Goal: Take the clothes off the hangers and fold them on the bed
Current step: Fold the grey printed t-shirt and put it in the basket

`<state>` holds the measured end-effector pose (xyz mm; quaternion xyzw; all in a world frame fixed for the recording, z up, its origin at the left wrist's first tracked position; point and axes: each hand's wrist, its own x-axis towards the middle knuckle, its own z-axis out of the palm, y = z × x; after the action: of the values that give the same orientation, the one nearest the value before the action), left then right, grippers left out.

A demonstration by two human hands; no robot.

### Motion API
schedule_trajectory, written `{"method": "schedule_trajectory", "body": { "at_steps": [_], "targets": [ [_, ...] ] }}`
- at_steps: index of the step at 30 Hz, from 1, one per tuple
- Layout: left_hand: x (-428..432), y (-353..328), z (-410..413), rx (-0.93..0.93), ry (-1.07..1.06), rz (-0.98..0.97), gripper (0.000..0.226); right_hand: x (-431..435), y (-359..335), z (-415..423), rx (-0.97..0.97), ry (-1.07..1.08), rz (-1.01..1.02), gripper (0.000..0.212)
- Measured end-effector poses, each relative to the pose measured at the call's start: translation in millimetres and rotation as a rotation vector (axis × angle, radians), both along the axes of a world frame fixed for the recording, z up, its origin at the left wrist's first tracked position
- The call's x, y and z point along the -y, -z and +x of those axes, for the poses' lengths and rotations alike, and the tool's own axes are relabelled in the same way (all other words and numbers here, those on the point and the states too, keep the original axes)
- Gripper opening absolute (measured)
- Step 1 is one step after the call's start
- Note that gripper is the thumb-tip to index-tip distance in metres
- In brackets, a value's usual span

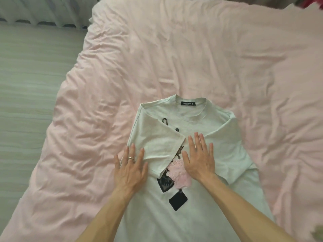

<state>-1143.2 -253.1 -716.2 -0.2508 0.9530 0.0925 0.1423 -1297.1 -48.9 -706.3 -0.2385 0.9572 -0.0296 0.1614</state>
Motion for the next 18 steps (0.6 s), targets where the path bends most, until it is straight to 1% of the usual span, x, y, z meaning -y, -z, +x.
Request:
{"method": "schedule_trajectory", "body": {
  "at_steps": [3,6,7,9,12,14,16,18],
  "targets": [
    [-0.5,-17.1,-24.2,-0.018,0.034,-0.005,0.068,-15.6,-22.4,-21.0,-0.044,0.052,-0.12,0.064],
    [-1.9,-35.2,-60.1,0.006,0.09,0.002,0.063,-39.8,-32.9,-47.2,-0.044,0.147,-0.142,0.061],
    [-2.8,-37.8,-68.5,0.012,0.113,0.009,0.063,-48.0,-32.6,-52.9,-0.036,0.167,-0.108,0.062],
    [-6.1,-40.7,-84.0,0.048,0.153,0.043,0.064,-62.6,-27.8,-62.9,0.049,0.176,0.017,0.064],
    [-13.6,-31.9,-94.9,0.199,0.196,0.09,0.063,-80.6,-15.4,-70.8,0.241,0.176,0.153,0.068],
    [-16.4,-23.0,-92.0,0.294,0.136,0.118,0.065,-93.3,-5.5,-77.8,0.327,0.213,0.2,0.072],
    [-16.3,-15.7,-85.3,0.341,0.055,0.11,0.066,-104.6,4.0,-86.8,0.384,0.254,0.242,0.076],
    [-19.0,-14.5,-84.7,0.366,0.013,0.077,0.064,-111.1,6.5,-93.3,0.34,0.242,0.239,0.075]
  ]
}}
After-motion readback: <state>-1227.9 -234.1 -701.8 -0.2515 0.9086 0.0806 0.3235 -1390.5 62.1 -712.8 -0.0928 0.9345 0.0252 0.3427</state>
